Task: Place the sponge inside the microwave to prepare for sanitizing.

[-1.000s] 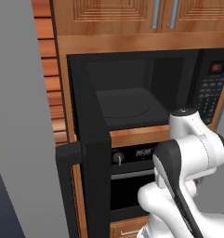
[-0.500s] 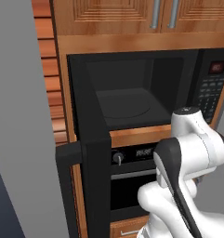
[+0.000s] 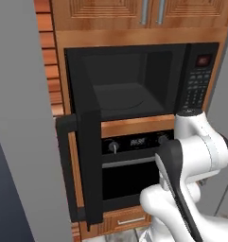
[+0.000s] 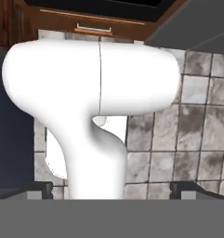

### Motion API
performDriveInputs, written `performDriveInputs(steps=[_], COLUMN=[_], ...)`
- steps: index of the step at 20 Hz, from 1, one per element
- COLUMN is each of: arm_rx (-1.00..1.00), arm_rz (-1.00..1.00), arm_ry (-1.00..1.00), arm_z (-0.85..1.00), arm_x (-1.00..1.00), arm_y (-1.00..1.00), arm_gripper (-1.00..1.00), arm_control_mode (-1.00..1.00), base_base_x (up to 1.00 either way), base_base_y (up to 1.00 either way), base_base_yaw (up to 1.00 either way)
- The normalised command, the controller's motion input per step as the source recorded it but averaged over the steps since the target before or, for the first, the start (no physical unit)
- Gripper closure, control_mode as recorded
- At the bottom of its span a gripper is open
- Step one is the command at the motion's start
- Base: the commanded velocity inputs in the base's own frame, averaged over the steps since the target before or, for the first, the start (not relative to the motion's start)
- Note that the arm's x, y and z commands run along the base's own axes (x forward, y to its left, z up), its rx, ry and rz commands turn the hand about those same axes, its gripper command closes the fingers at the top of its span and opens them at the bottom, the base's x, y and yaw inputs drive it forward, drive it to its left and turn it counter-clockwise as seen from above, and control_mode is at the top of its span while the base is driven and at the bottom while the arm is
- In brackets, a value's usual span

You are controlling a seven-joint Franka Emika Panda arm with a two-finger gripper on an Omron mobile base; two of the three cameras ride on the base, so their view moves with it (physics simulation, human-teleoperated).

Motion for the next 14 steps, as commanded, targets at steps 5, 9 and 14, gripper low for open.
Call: performDriveInputs(steps=[5,9,14], arm_rx=[0.00,0.00,0.00], arm_rz=[0.00,0.00,0.00], arm_ry=[0.00,0.00,0.00], arm_z=[0.00,0.00,0.00], arm_x=[0.00,0.00,0.00], arm_y=[0.00,0.00,0.00], arm_gripper=[-1.00,-1.00,-1.00], arm_control_mode=[1.00,1.00,1.00], base_base_x=[-0.03,0.00,-0.01], base_base_y=[-0.59,-1.00,-1.00], base_base_yaw=[0.00,0.00,-0.03])
